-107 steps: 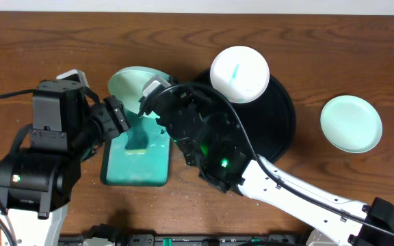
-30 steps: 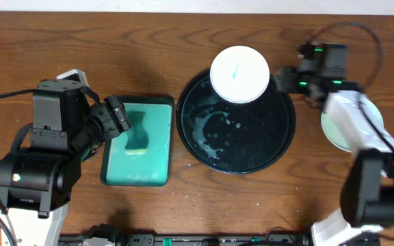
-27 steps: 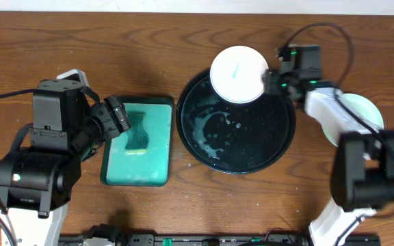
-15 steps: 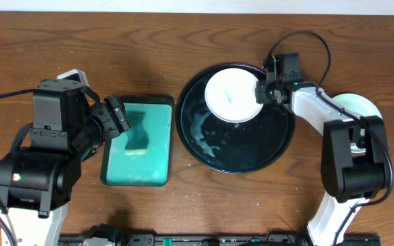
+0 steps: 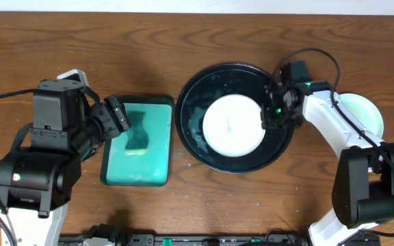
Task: Clean dirty plates on tray and stack at the side
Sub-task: 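Move the right gripper to the white plate and grip its rim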
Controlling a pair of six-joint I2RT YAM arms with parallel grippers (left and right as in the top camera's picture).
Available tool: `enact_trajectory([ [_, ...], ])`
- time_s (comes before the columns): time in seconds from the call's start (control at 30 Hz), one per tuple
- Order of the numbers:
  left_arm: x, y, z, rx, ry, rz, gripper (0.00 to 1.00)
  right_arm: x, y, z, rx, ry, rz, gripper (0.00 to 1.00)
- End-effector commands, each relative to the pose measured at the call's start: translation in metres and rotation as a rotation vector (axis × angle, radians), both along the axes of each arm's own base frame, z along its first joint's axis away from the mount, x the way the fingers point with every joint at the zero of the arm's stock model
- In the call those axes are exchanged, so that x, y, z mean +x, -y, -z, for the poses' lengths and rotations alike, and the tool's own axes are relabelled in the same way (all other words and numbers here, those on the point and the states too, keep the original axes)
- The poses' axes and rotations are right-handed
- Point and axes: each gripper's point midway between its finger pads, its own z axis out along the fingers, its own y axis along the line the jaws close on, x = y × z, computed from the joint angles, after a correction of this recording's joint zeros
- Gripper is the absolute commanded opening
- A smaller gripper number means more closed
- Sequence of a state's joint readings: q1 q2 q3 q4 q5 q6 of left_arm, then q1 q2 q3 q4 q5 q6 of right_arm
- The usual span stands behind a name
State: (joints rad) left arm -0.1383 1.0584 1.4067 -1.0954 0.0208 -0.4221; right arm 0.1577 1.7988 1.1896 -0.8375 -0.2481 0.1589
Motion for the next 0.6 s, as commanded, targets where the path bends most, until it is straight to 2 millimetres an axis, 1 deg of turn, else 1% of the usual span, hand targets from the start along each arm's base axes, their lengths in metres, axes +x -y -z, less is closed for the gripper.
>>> enact_trajectory([
  [0.0,0.001,-0.001,-0.006,-0.001,0.017,-0.005,0.84,-0.038,-0.011,0.02,-0.001,-0.166,0.169,0.03],
  [0.03,0.001,-0.001,-0.006,-0.001,0.017,-0.005,0.83,-0.045,-0.012,0.031,-0.005,-0.183,0.215,0.25],
  [0.07,0.001,-0.001,-0.006,-0.002,0.017,-0.005,0.84,-0.046,-0.012,0.036,-0.002,-0.18,0.233,0.26],
  [0.1,0.001,-0.001,-0.006,-0.001,0.017,-0.005,0.83,-0.041,-0.01,0.039,0.008,-0.159,0.255,0.28],
  [0.13,0.001,-0.001,-0.006,-0.001,0.017,-0.005,0.83,-0.03,-0.007,0.034,0.026,-0.11,0.24,0.28],
  [0.17,0.001,-0.001,-0.006,-0.001,0.017,-0.005,0.83,-0.024,-0.006,0.028,0.04,-0.077,0.22,0.27],
  [0.2,0.002,-0.001,-0.007,-0.002,0.023,-0.005,0.83,-0.01,-0.004,0.002,0.074,0.033,0.137,0.26],
  [0.3,0.004,-0.001,0.0,0.028,-0.004,0.019,0.83,-0.004,-0.004,-0.034,0.077,0.18,0.008,0.25],
  [0.37,0.008,-0.001,0.014,0.049,-0.058,0.036,0.83,-0.003,-0.004,-0.058,0.079,0.264,-0.036,0.25],
  [0.47,0.015,0.0,0.029,0.057,-0.122,0.038,0.83,-0.005,-0.004,-0.085,0.084,0.342,-0.04,0.27],
  [0.53,0.017,-0.001,0.039,0.068,-0.163,0.034,0.83,-0.005,-0.004,-0.094,0.087,0.372,-0.04,0.28],
  [0.57,0.02,-0.005,0.05,0.095,-0.194,0.018,0.84,-0.005,-0.004,-0.096,0.088,0.381,-0.041,0.28],
])
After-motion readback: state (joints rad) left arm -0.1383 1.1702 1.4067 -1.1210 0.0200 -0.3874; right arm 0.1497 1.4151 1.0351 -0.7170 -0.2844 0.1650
